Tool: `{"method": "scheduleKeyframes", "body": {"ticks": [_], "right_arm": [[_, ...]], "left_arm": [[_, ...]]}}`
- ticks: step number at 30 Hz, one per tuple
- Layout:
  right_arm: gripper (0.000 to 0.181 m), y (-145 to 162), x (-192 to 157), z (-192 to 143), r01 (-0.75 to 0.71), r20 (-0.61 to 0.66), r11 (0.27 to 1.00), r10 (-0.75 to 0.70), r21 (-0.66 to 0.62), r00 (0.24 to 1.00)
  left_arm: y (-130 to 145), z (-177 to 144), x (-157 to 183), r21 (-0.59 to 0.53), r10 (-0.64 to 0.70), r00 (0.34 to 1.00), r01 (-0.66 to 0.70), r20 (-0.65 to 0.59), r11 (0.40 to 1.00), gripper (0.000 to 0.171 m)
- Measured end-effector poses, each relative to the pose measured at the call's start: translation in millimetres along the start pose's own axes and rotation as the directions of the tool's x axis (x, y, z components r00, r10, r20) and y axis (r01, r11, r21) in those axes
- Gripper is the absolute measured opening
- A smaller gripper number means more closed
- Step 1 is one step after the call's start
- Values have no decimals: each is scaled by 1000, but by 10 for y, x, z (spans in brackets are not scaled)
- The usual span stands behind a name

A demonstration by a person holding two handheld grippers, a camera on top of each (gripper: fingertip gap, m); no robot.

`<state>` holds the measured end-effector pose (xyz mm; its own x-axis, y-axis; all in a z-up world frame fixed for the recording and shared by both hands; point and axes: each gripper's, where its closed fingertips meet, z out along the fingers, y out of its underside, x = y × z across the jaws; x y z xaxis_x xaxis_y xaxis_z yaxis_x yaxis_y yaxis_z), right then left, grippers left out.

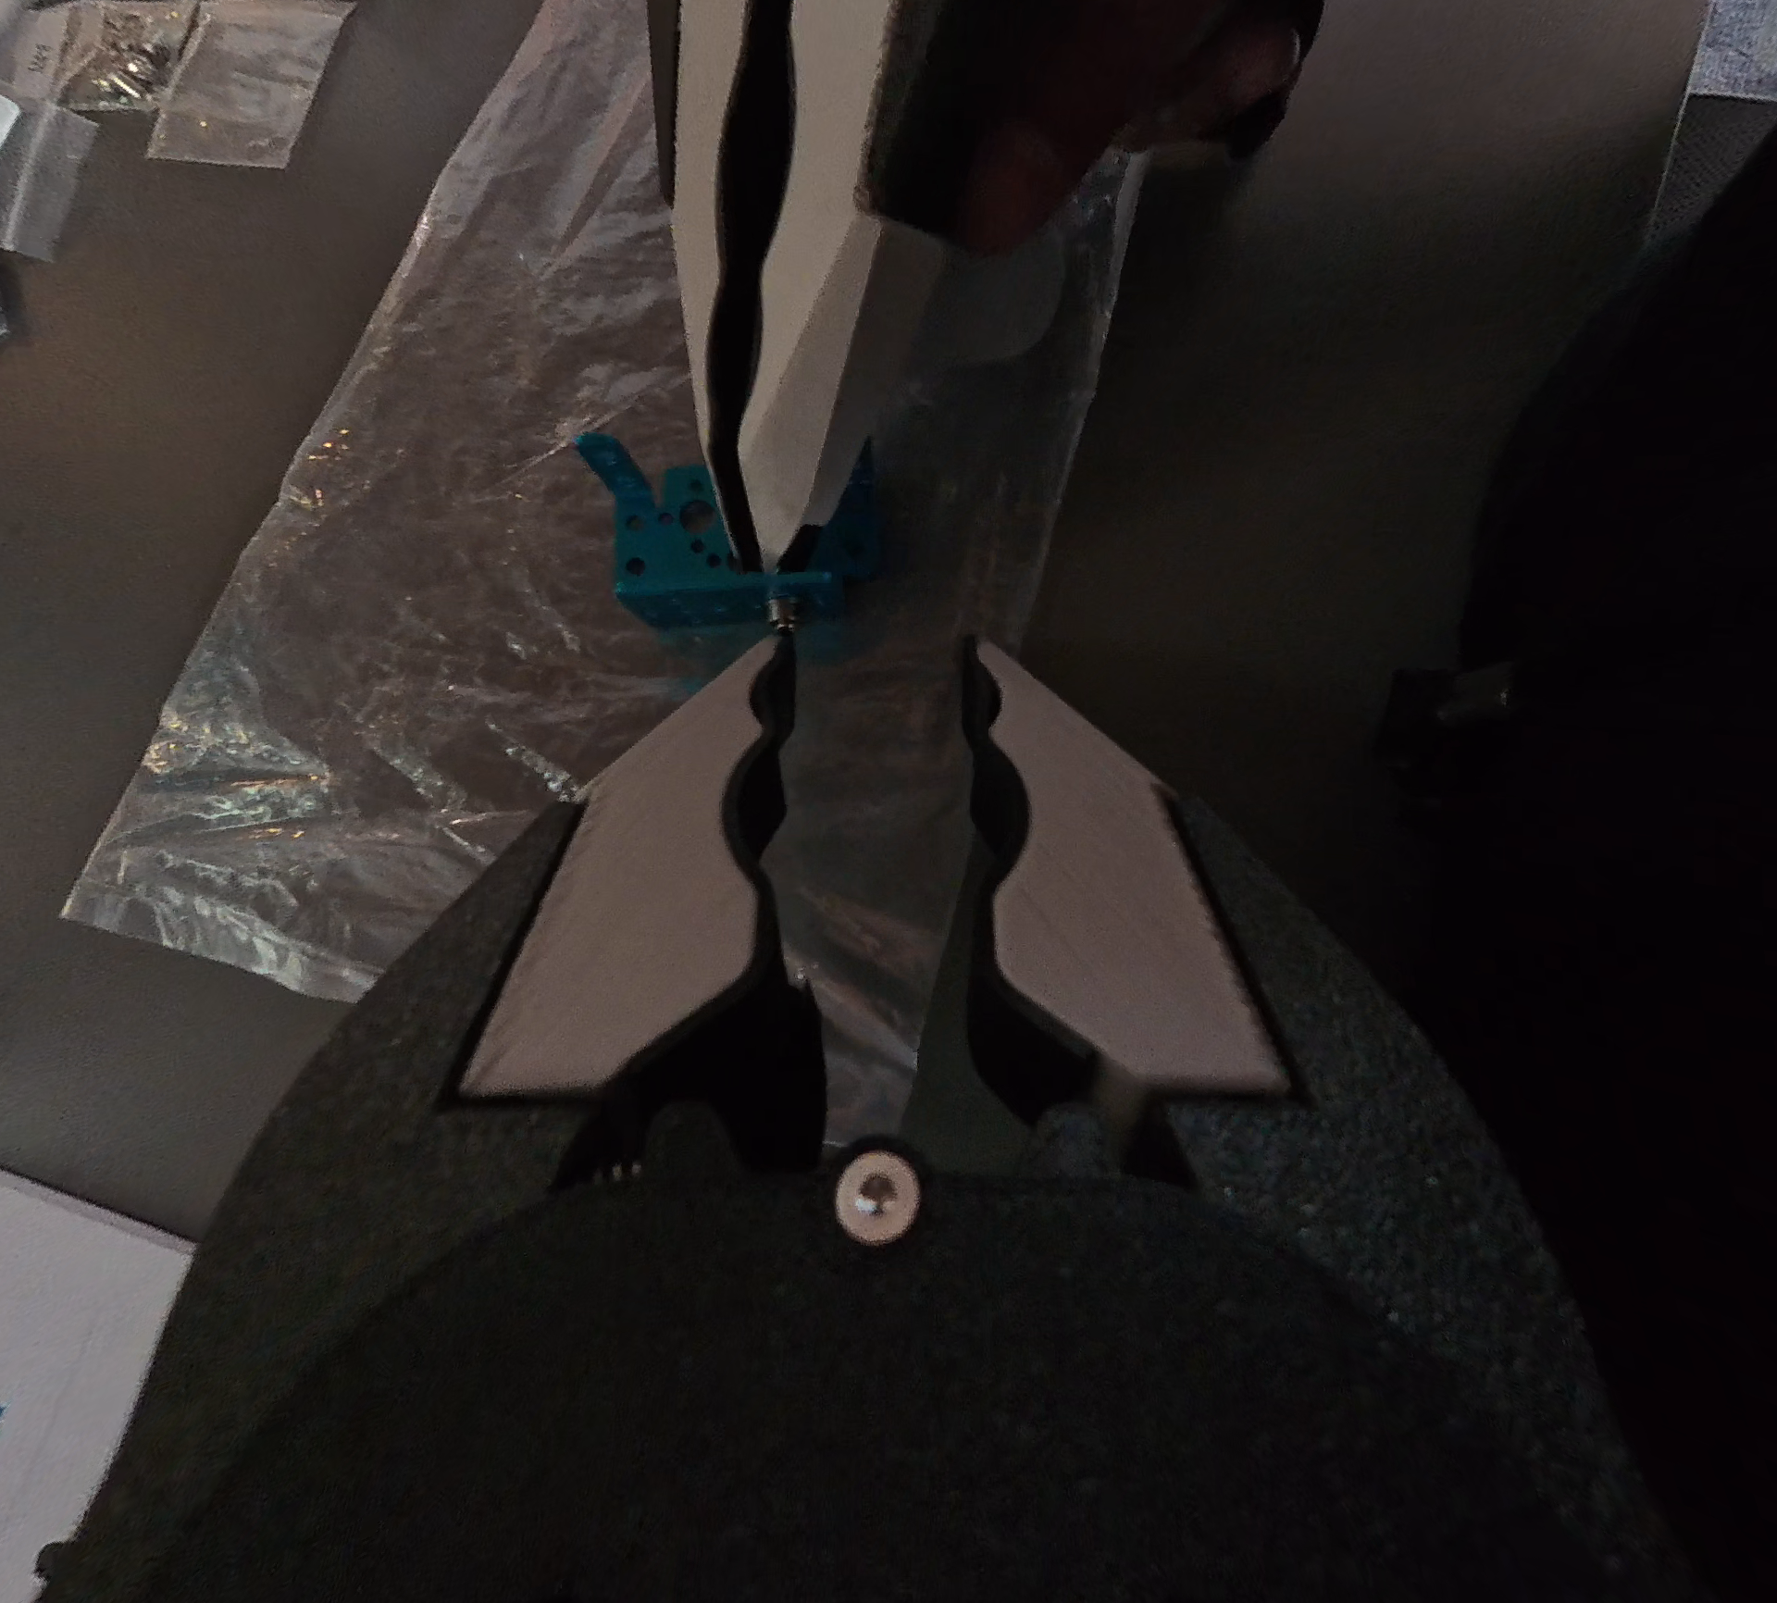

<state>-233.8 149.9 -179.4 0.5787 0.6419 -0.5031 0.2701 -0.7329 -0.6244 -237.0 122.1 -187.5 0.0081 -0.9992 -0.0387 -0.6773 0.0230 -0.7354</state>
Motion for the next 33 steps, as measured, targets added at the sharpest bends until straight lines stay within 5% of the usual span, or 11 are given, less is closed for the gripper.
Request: {"method": "scheduleKeyframes", "body": {"ticks": [11,20,25,33], "right_arm": [[14,12,-88,-53,-87,167,996,86,0,982],[11,21,-232,-171,361,1,930,-362,-70,932],[12,124,-156,-25,425,-56,880,-445,-212,894],[8,199,-101,73,465,-77,845,-499,-263,863]], "left_arm": [[-7,-3,-70,2,-7,998,7,62,1000,23],[17,-25,-75,-4,-4,998,4,70,1000,22],[-14,-61,-32,16,2,998,-3,64,1000,18],[-29,-60,-19,28,23,996,-25,84,999,19]]}}
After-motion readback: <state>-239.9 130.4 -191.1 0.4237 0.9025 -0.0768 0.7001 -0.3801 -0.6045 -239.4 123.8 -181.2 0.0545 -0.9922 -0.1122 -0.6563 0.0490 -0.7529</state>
